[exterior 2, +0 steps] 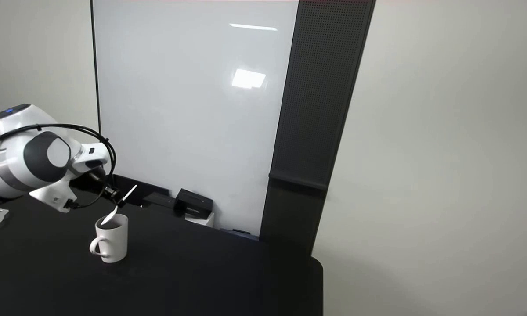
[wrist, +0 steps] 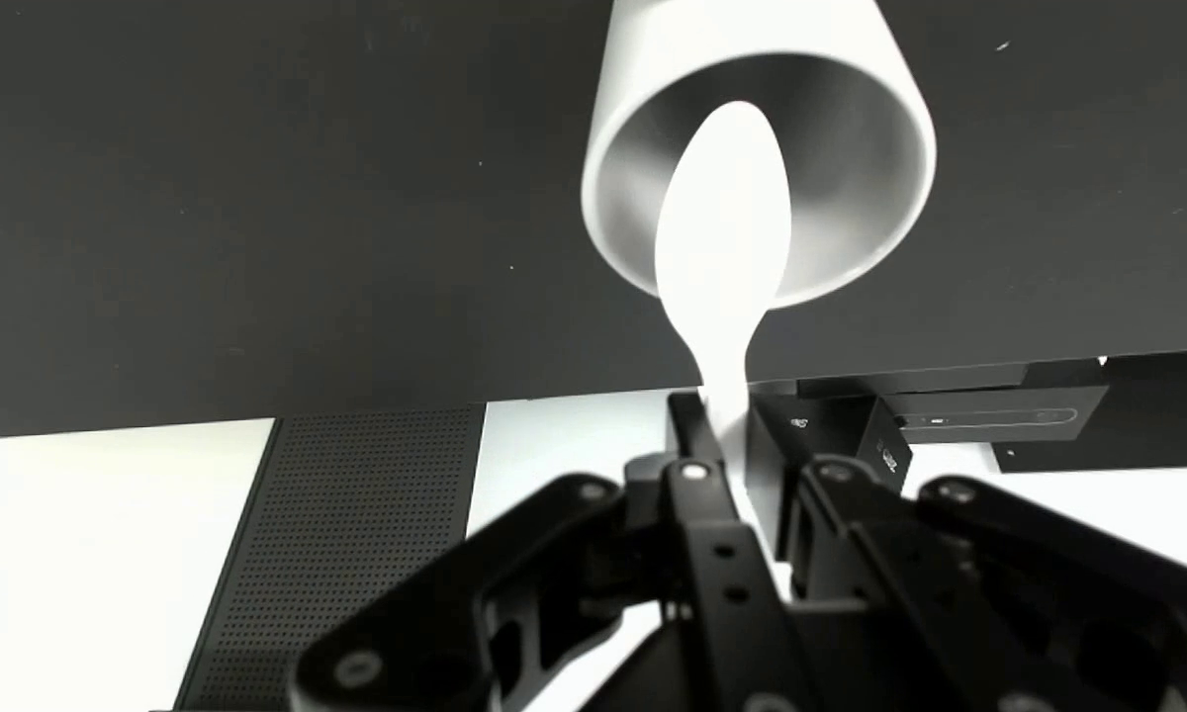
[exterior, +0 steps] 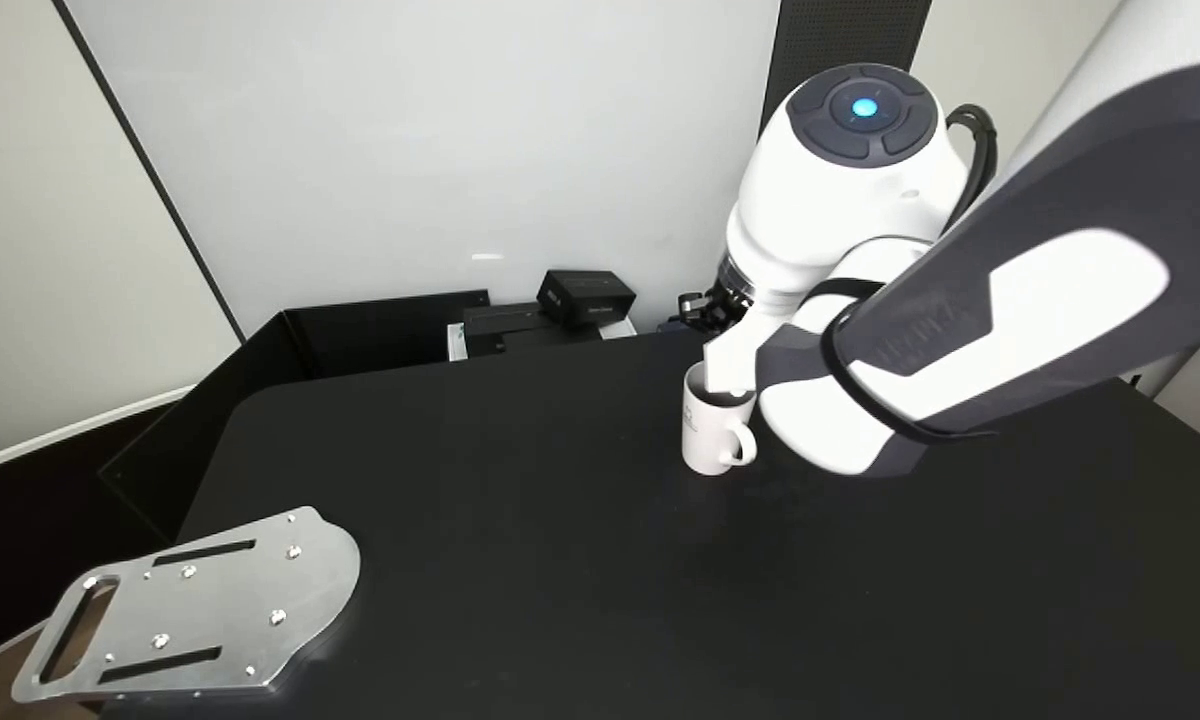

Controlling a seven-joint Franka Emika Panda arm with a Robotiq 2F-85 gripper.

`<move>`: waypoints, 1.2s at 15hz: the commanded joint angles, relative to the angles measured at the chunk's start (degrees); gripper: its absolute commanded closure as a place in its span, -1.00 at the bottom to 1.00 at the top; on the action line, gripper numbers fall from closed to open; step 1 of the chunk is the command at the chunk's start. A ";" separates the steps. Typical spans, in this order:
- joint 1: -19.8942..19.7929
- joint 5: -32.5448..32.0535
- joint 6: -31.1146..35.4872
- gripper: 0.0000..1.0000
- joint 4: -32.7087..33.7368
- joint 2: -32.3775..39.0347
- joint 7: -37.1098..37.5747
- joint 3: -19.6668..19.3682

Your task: Put the spoon in the mug, put it back on the table, then put it in the mug again

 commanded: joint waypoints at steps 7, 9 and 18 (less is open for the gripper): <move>5.99 12.24 3.87 0.93 1.87 8.52 -0.99 -5.49; 6.03 13.55 3.67 0.23 2.10 9.04 -1.40 -5.47; 5.00 16.04 2.49 -0.87 1.85 7.35 -2.76 -5.20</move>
